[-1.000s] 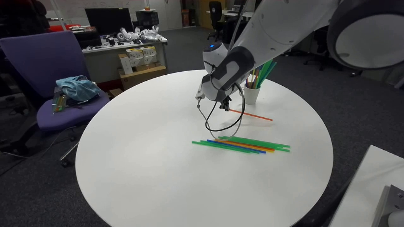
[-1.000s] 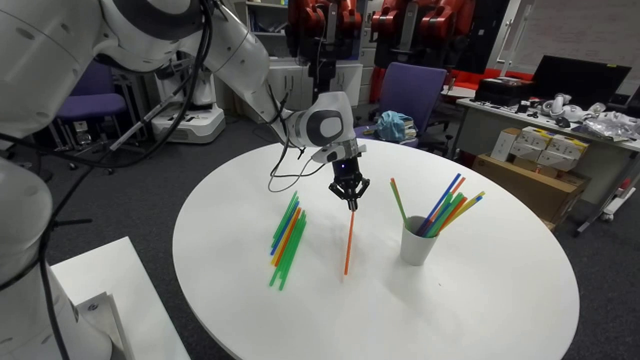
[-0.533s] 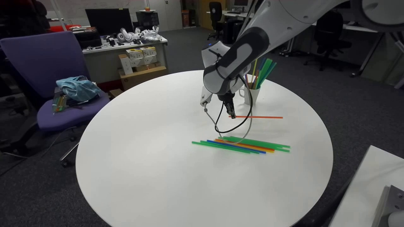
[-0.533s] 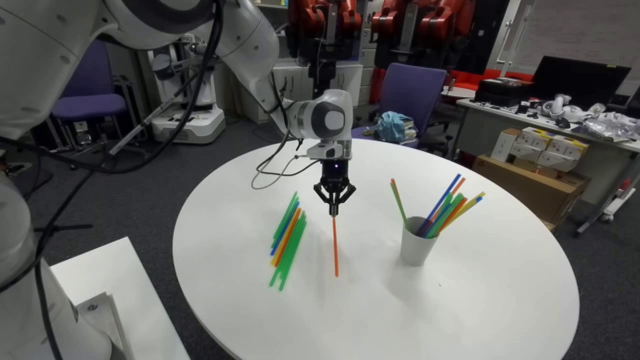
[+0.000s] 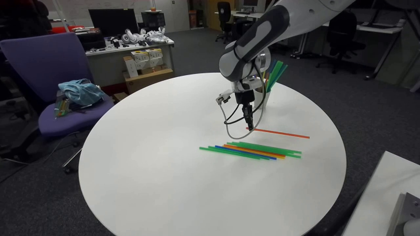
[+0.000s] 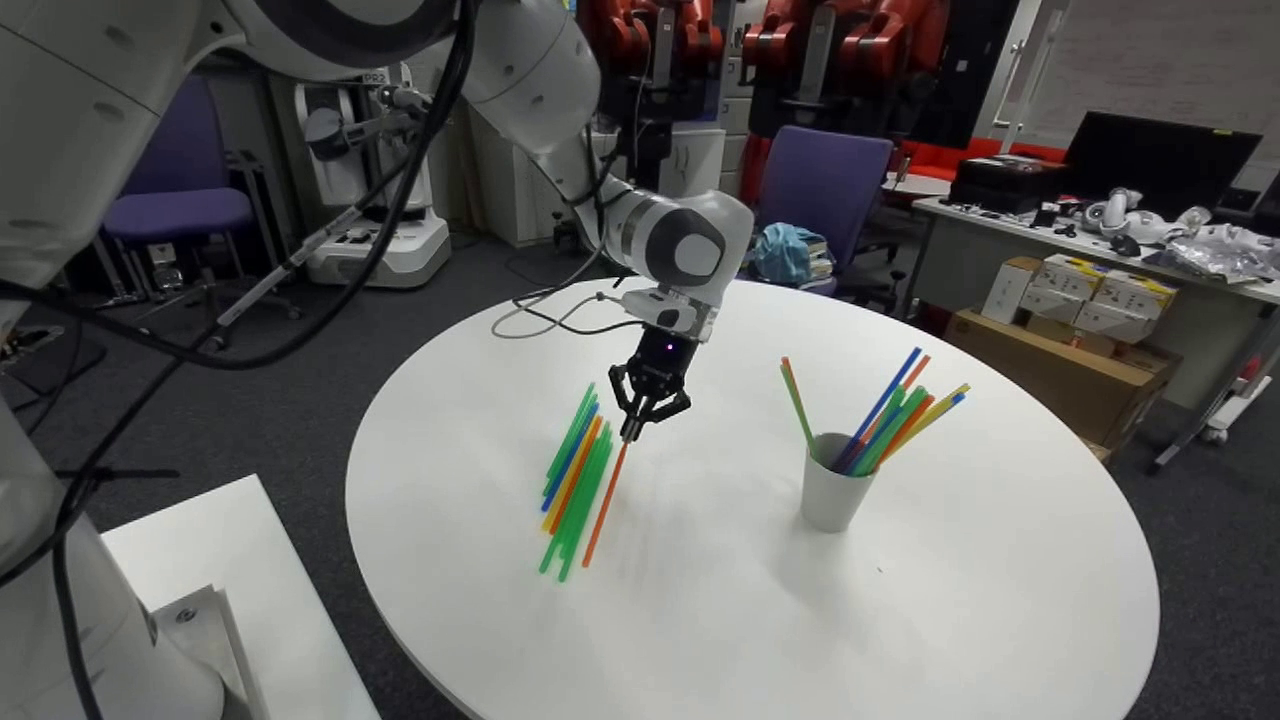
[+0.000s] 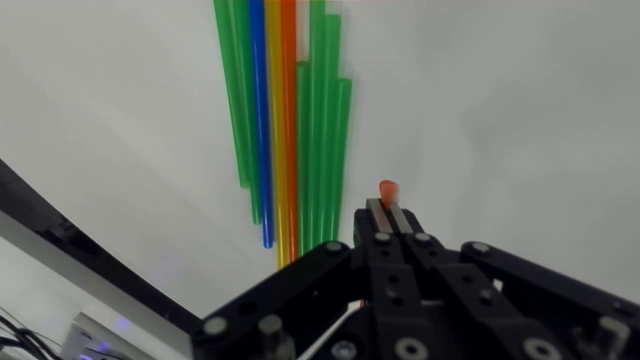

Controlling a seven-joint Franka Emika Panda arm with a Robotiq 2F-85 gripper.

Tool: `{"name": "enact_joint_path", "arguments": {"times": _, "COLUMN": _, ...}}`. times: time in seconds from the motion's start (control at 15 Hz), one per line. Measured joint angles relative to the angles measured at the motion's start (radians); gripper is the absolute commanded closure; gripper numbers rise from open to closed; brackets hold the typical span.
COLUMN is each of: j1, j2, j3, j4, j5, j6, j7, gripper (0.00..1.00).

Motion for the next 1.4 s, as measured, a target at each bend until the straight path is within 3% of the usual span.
{"name": "enact_joint_path", "arguments": {"times": 0.13, "j1": -0.04, "j2": -0.009, "j3": 0.024, "j4": -0.006, "j5": 0.082, "j6": 0.004, "j7": -0.001, "gripper": 0.68}}
{"name": "enact_joint_path", "arguments": {"times": 0.47, "j1": -0.105, "j2": -0.041, "j3": 0.07, "j4": -0.05, "j5": 0.26, "j6": 0.083, "j7": -0.052, "gripper": 0.29}}
{"name": "enact_joint_path", "arguments": {"times": 0.73, "j1": -0.114, "j2": -0.058, "j3": 0.072, "j4": -0.075, "j5": 0.296, "j6": 0.142, "j7": -0.068, "gripper": 0.0}}
{"name": "enact_joint_path", "arguments": {"times": 1.07, "j1": -0.067, "j2": -0.115, "j3": 0.04, "j4": -0.175, "j5": 0.253, "j6": 0.45, "j7": 0.036, "gripper": 0.0}}
{"name": "enact_joint_path", "arguments": {"times": 1.4, "j1": 0.033, "j2": -0.207, "j3": -0.044, "j4": -0.296, "j5": 0.096, "j6": 0.703, "j7": 0.279, "gripper": 0.0}}
